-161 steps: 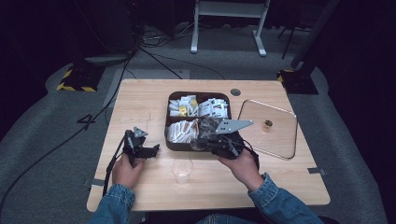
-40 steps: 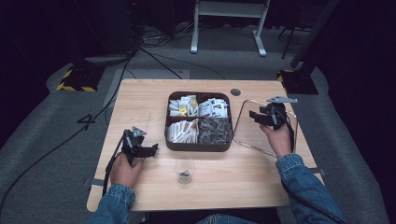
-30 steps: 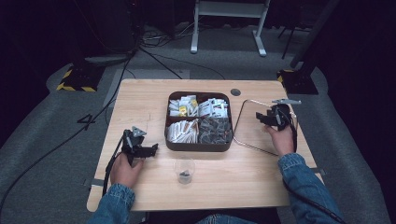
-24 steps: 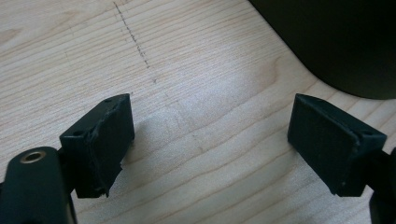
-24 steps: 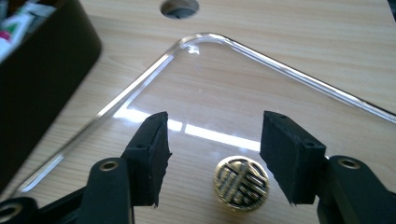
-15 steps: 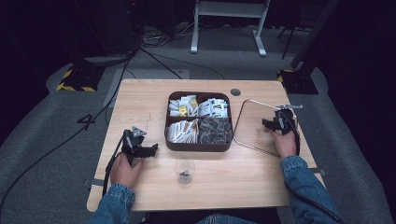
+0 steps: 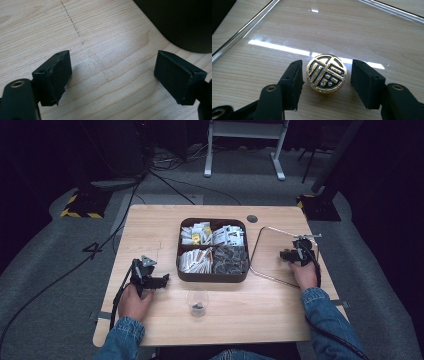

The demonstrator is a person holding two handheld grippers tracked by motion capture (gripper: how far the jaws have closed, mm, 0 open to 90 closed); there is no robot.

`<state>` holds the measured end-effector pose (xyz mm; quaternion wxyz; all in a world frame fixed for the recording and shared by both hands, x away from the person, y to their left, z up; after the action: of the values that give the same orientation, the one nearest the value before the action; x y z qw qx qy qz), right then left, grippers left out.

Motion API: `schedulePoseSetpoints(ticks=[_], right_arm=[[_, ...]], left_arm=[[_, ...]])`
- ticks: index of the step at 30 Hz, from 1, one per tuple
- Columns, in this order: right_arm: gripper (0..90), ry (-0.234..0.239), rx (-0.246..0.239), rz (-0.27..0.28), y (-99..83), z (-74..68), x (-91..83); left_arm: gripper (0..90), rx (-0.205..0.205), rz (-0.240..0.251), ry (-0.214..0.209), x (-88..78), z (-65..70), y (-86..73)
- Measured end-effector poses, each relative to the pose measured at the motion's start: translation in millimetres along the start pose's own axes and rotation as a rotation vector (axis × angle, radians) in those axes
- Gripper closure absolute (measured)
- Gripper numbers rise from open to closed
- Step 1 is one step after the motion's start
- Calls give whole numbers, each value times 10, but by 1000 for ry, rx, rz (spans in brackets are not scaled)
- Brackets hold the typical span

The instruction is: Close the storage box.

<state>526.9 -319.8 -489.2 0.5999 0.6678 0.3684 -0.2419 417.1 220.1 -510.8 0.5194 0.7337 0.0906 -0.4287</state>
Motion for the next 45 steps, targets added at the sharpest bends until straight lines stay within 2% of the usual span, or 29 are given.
schedulePoseSetpoints(ticks=[11,16,30,36,45], right_arm=[[475,-30,-45,-15,20,-44,16],[573,-37,-54,-9,12,-63,6],[582,-33,-43,2,3,-58,3],[583,-29,-52,-18,23,-67,-18],[583,-12,-54,21,104,-66,-202]], left_arm=[[151,0,0,0,0,0,0],[151,0,0,0,0,0,0],[151,0,0,0,0,0,0],[151,0,0,0,0,0,0],[150,0,1,4,5,-2,5]])
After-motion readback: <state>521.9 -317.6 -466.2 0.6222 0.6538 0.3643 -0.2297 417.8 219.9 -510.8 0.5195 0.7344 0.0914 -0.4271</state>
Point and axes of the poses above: each handheld gripper's, and its own axes: x roughly forward along the jaws, y roughly out of its top, z roughly to its right, the point moved 1 cm from there along x, roughly forward along the jaws, and after that the axes turned 10 degrees about x, right-handed, at the moved point
